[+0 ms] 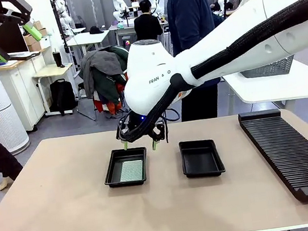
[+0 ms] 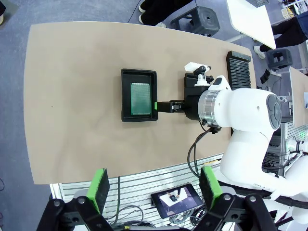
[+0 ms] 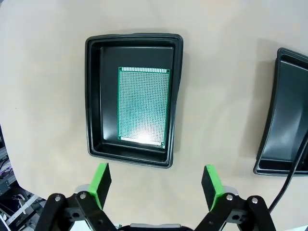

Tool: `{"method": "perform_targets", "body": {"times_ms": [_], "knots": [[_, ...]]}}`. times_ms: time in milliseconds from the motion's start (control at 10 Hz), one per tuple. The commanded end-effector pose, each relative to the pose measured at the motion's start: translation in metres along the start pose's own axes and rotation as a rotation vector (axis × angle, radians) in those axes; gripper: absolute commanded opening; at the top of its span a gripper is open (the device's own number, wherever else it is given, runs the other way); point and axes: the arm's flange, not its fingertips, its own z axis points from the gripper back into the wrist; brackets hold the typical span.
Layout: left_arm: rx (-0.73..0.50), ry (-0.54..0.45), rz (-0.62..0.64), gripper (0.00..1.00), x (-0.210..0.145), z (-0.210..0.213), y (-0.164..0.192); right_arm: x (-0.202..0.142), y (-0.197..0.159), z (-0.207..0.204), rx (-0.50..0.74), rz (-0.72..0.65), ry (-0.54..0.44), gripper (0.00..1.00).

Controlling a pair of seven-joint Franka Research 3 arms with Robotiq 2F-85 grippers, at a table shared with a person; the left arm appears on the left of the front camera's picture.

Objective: Inspect and transfer BCBs to ESD trays.
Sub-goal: Pick up the Blank PCB from the PCB Rack and place it in the left ESD tray, then pick up the ESD tray and place it on the left side of the table.

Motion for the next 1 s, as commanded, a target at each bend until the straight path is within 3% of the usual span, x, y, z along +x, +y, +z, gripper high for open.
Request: {"method": "perform_targets", "body": {"times_ms": [0,900], "knots": [[-0.002,0.0,0.003,1.0,-0.0004,-0.0011,0.0011,-0.0002,-0.0007,-0.0009,0.002,-0.004,-0.004,1.0],[-0.002,0.0,0.003,1.0,-0.0004,-0.0011,0.0011,-0.0002,-0.0007,-0.0009,0.002,-0.004,-0.004,1.0]]}}
